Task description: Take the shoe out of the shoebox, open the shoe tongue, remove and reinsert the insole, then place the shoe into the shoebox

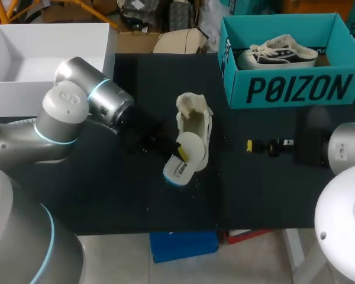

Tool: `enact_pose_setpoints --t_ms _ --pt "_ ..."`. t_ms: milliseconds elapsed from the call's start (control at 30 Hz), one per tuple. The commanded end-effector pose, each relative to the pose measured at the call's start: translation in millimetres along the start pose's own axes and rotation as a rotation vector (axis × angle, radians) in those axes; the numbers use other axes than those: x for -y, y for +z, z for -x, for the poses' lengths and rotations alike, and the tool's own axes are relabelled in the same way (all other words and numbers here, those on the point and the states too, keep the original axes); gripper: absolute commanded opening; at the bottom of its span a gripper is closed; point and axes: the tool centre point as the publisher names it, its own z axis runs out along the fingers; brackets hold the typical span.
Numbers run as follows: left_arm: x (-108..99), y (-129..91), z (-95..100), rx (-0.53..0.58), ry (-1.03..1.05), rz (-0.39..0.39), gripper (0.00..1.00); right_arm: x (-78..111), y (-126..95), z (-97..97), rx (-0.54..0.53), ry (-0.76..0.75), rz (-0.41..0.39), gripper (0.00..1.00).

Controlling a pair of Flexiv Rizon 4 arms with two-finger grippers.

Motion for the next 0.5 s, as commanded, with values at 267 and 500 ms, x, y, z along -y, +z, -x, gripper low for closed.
enact_pose_setpoints --t_ms 267,500 --pt "-17.8 0.8 1.0 -0.055 -0.048 -0.027 0.0 -2.9 -3.2 4.2 -0.077 0.001 -0.015 1.0" --pt "-19.0 -4.7 4.5 -0.11 -0.064 -0.017 0.0 -2.9 -3.2 4.2 -0.077 0.001 -0.015 1.0"
